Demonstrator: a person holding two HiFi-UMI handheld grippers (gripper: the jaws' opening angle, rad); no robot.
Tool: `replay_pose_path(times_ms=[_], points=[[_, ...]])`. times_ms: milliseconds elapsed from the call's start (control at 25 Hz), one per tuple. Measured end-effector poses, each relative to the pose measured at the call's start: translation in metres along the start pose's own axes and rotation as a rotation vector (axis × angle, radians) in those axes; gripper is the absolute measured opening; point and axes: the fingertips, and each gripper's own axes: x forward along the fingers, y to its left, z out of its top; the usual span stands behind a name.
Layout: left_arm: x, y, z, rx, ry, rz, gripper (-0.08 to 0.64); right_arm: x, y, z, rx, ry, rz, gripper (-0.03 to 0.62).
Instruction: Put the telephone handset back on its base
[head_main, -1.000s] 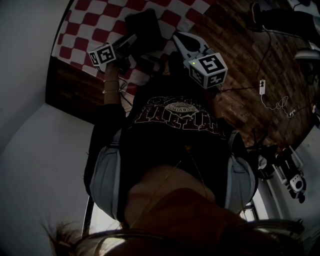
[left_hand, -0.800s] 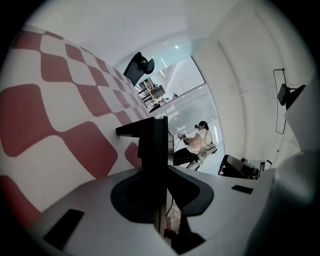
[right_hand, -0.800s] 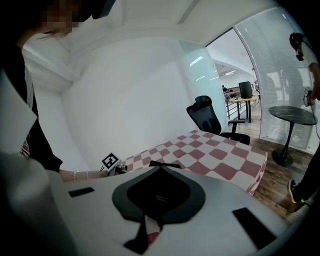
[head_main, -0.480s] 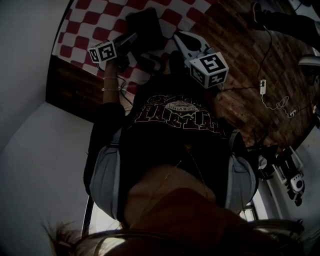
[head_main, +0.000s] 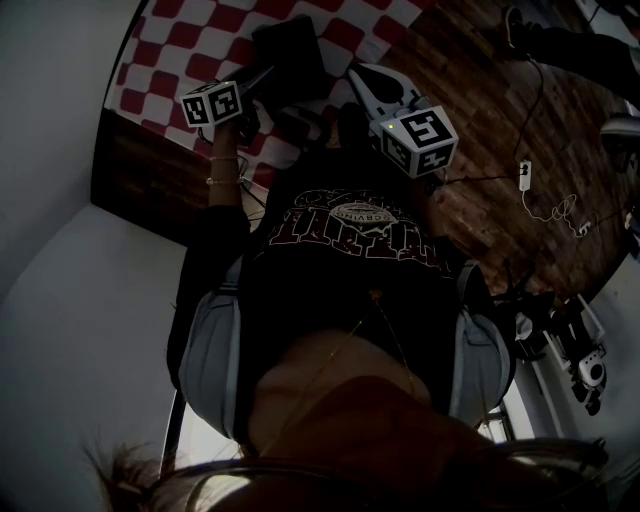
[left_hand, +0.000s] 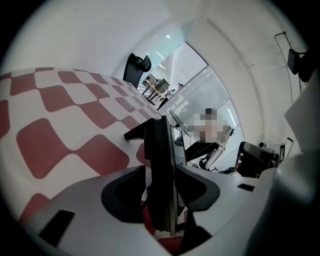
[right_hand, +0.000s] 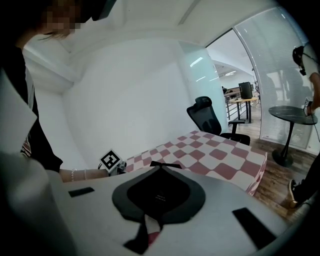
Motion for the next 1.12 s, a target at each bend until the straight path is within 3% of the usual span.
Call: replay_pose_path(times_ms=[280, 400, 840, 1120], points=[[-0.0073, -0.0020, -0.0024, -0.002, -0.004, 0.001, 0.176, 0.0000, -0.0024, -0.0008, 0.006, -0.003, -0.001, 0.020], [-0.0098, -0.0061, -0.0009, 0.016, -0.009, -0.010, 0.083, 0.0005, -0.0018, -0.0013, 0.006, -0.002, 0.000, 0.020], [-0.0100, -0.0064, 0.0007, -0.044, -0.066, -0.156, 0.074, -0.0037, -0.0042, -0.0018, 0.007, -0.002, -0.009, 0.020], [-0.0065, -0.0013, -0.0001, -0.058, -0.056, -0.145, 0.075, -0.0037, -0.0022, -0.0020, 0.007, -0.001, -0.011, 0.020]])
